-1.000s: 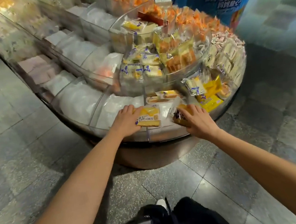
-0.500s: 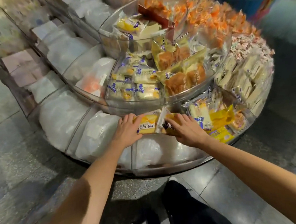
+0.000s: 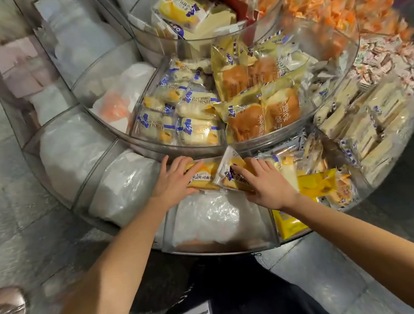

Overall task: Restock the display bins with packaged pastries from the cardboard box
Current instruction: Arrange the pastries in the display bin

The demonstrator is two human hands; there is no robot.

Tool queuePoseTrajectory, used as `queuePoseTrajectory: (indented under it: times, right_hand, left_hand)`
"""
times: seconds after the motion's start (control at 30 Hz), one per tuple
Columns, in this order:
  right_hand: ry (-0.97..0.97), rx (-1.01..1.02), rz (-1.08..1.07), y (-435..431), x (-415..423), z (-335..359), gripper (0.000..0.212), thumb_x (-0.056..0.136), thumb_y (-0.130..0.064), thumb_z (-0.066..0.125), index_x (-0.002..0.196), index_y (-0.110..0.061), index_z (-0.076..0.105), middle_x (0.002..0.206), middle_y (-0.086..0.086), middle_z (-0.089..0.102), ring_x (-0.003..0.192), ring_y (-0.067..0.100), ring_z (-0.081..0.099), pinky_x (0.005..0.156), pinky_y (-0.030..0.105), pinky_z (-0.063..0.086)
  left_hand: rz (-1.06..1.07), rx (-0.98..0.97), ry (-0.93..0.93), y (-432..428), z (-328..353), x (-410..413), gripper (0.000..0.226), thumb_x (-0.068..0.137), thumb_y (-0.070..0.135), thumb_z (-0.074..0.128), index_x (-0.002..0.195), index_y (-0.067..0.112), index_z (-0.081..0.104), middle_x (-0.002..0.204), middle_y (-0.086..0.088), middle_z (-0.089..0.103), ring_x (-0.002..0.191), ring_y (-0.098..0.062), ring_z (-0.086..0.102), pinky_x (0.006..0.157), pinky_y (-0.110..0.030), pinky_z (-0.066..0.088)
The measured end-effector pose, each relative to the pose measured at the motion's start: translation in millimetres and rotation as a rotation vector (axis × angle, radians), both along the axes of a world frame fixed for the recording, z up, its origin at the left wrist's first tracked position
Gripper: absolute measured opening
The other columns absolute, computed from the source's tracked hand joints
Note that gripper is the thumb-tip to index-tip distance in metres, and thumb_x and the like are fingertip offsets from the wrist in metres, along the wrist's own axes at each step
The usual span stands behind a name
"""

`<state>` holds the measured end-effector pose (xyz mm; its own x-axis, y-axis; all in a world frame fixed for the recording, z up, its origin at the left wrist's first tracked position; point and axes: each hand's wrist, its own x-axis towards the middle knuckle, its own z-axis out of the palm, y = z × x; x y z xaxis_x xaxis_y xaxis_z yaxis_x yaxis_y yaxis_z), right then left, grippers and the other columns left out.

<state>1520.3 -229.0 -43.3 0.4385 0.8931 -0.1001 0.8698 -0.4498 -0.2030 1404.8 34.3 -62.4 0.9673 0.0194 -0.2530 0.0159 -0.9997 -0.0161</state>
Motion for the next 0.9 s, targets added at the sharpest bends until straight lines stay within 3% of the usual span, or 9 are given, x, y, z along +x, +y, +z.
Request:
queuePoseTrajectory:
  times: [0.17, 0.3, 0.37, 0.5, 0.7, 0.8, 0.9]
  right_hand:
    - [0.048, -0.002, 0.012, -11.6, 13.1, 0.6, 0.089, 0.068, -0.036, 0.076, 0.145, -0.016, 0.036, 0.128, 0.021, 0.046, 0.11, 0.04, 0.05, 0.089, 0.049, 0.049]
    - [0.062, 0.007, -0.01, -12.8, 11.2, -0.3, 0.088, 0.069, -0.036, 0.076, 0.145, -0.018, 0.034, 0.13, 0.02, 0.045, 0.112, 0.04, 0.049, 0.092, 0.048, 0.047]
    - [0.066, 0.008, -0.018, -12.9, 10.4, -0.8, 0.088, 0.07, -0.036, 0.077, 0.145, -0.02, 0.035, 0.131, 0.02, 0.044, 0.112, 0.038, 0.048, 0.093, 0.048, 0.046]
    - [0.051, -0.005, -0.02, -19.4, 3.8, -1.6, 0.087, 0.071, -0.038, 0.077, 0.145, -0.019, 0.036, 0.131, 0.019, 0.044, 0.113, 0.037, 0.047, 0.091, 0.046, 0.046]
    - [0.028, 0.009, -0.051, -28.4, -9.5, 0.8, 0.089, 0.07, -0.037, 0.08, 0.144, -0.022, 0.031, 0.13, 0.019, 0.045, 0.111, 0.038, 0.049, 0.088, 0.045, 0.046]
    - [0.03, 0.003, -0.06, -31.1, -16.3, 0.4, 0.088, 0.071, -0.036, 0.08, 0.143, -0.022, 0.032, 0.129, 0.021, 0.046, 0.11, 0.039, 0.05, 0.087, 0.047, 0.046]
    - [0.045, 0.012, -0.084, -31.4, -22.9, -0.6, 0.085, 0.071, -0.035, 0.08, 0.141, -0.02, 0.035, 0.129, 0.021, 0.046, 0.11, 0.04, 0.049, 0.089, 0.049, 0.046]
  left_hand:
    - [-0.022, 0.05, 0.049, 3.9, 4.6, 4.1, 0.085, 0.087, 0.059, 0.058, 0.156, 0.028, 0.018, 0.153, -0.009, 0.031, 0.144, -0.025, 0.024, 0.117, -0.059, 0.007]
    - [-0.222, 0.029, -0.078, -7.2, -7.2, -7.6, 0.062, 0.093, 0.053, 0.045, 0.149, 0.028, 0.033, 0.151, -0.012, 0.042, 0.138, -0.032, 0.042, 0.112, -0.057, 0.031]
    - [-0.215, 0.007, -0.041, -14.8, -10.8, -9.8, 0.058, 0.095, 0.049, 0.043, 0.149, 0.03, 0.036, 0.152, -0.017, 0.039, 0.132, -0.037, 0.047, 0.108, -0.052, 0.038]
    - [-0.141, -0.062, 0.137, -14.6, -2.1, 0.6, 0.066, 0.096, 0.056, 0.046, 0.153, 0.044, 0.016, 0.162, -0.013, 0.012, 0.146, -0.032, 0.017, 0.118, -0.046, 0.012]
    - [-0.289, 0.027, 0.158, -8.8, 9.7, 16.8, 0.067, 0.095, 0.064, 0.039, 0.151, 0.051, 0.005, 0.141, -0.011, 0.042, 0.125, -0.027, 0.037, 0.102, -0.039, 0.024]
    - [-0.322, 0.046, 0.105, -4.7, 12.4, -0.1, 0.063, 0.095, 0.066, 0.03, 0.146, 0.056, -0.006, 0.144, -0.012, 0.037, 0.127, -0.027, 0.038, 0.103, -0.041, 0.024]
    - [-0.345, 0.065, 0.147, -11.3, 8.2, -25.6, 0.055, 0.095, 0.065, 0.01, 0.145, 0.057, -0.012, 0.16, -0.013, 0.017, 0.142, -0.032, 0.024, 0.112, -0.049, 0.016]
